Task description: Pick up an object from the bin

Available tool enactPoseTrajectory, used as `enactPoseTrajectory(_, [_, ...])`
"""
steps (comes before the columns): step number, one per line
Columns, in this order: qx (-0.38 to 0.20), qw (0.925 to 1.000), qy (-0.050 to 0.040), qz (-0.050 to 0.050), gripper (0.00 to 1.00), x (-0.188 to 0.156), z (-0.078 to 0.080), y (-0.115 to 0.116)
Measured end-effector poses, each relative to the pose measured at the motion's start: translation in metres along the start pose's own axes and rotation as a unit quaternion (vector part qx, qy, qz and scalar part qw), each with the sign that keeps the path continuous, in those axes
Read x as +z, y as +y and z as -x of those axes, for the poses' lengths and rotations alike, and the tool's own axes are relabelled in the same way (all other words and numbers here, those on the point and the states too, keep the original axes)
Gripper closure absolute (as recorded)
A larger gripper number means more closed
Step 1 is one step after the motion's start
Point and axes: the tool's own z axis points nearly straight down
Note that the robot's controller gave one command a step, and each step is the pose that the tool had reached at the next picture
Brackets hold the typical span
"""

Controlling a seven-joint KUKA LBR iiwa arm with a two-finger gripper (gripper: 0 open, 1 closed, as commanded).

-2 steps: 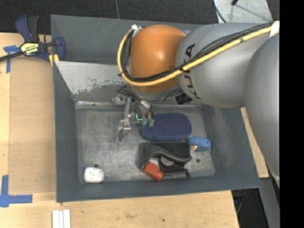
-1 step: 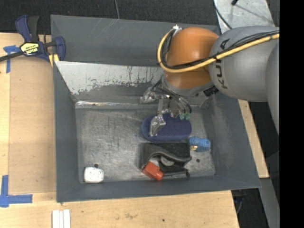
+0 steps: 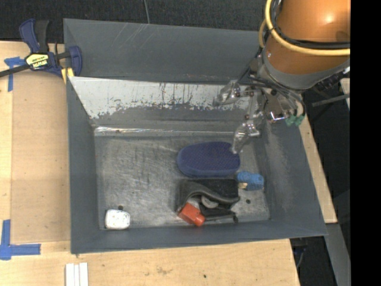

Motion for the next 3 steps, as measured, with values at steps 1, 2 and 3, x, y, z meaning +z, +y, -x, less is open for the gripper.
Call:
enactPoseTrajectory(1, [0.025,0.9996,0.0091,0.002,0.0,0.139,0.018,0.055])
enactPoseTrajectory(2, [0.108,0.9941,0.0077,0.001,0.0,0.244,0.036,-0.023])
enactPoseTrajectory(3, [0.107,0.9942,0.0047,0.001,1.0,0.24,0.038,-0.022])
